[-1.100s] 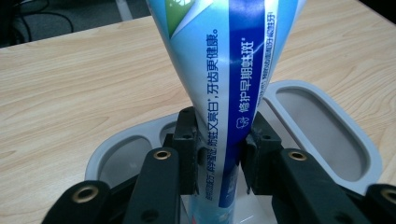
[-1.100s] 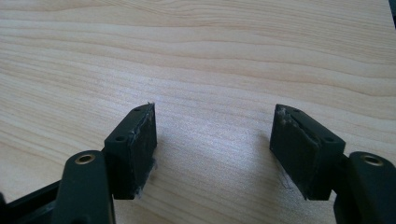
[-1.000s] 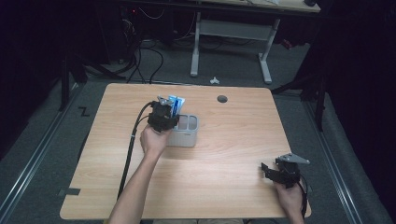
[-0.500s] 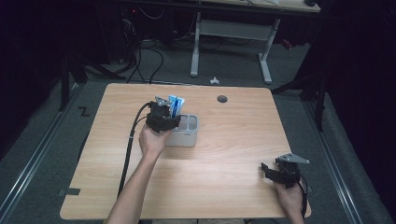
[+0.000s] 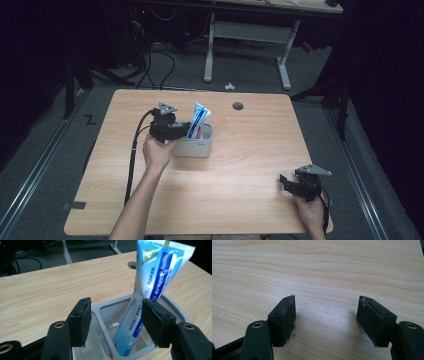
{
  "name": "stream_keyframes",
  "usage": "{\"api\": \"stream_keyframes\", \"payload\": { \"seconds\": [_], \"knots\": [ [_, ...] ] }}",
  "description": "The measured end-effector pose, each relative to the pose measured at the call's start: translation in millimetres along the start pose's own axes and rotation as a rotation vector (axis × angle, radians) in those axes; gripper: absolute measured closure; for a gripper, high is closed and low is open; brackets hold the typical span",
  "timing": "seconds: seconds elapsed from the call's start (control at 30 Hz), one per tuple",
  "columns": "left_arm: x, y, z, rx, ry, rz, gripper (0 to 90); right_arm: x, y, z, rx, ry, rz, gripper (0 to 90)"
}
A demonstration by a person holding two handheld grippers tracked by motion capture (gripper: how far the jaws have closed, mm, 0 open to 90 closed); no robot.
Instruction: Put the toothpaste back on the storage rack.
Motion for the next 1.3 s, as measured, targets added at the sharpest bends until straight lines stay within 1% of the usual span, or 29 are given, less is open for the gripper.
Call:
{"api": "stream_keyframes", "payload": {
  "seconds": [0.13, 0.27, 0.4, 0.53, 0.63, 0.83, 0.97, 1.3],
  "knots": [
    [0.7, 6.1, 2.0, 0.002, 0.006, -0.017, 41.9, 0.0, 0.0, 0.0, 0.0, 0.0, 0.0, 31.8],
    [1.4, 13.3, 4.0, -0.003, 0.001, -0.031, 42.0, 0.0, 0.0, -0.1, 0.001, -0.001, 0.0, 31.9],
    [2.4, 19.4, 6.9, -0.007, 0.006, -0.045, 42.0, 0.0, 0.0, -0.1, 0.001, -0.001, 0.0, 31.9],
    [4.2, 24.1, 11.0, -0.016, 0.002, -0.05, 42.3, 0.0, 0.0, -0.1, 0.001, -0.002, 0.0, 31.8],
    [5.9, 27.4, 13.7, -0.02, 0.01, -0.055, 42.5, 0.0, 0.0, -0.1, 0.001, -0.002, 0.0, 31.9],
    [10.1, 34.5, 19.4, -0.027, 0.009, -0.061, 43.0, 0.0, -0.1, -0.2, 0.002, -0.002, 0.0, 31.9],
    [12.9, 39.7, 23.3, -0.031, 0.02, -0.068, 43.3, 0.0, -0.1, -0.1, 0.002, -0.002, 0.0, 31.8],
    [23.0, 51.2, 33.8, -0.048, 0.026, -0.069, 43.4, 0.0, -0.1, -0.1, 0.002, -0.002, 0.0, 31.9]
  ]
}}
Point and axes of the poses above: each handheld gripper's, and its own axes: y roughly backward along the jaws, x roughly out of its underside, z roughly to its left, the point moved 4 cm from there along -y, roughly forward along the jaws, and after that the axes turned 7 degrees about z, right-handed, at the moved point
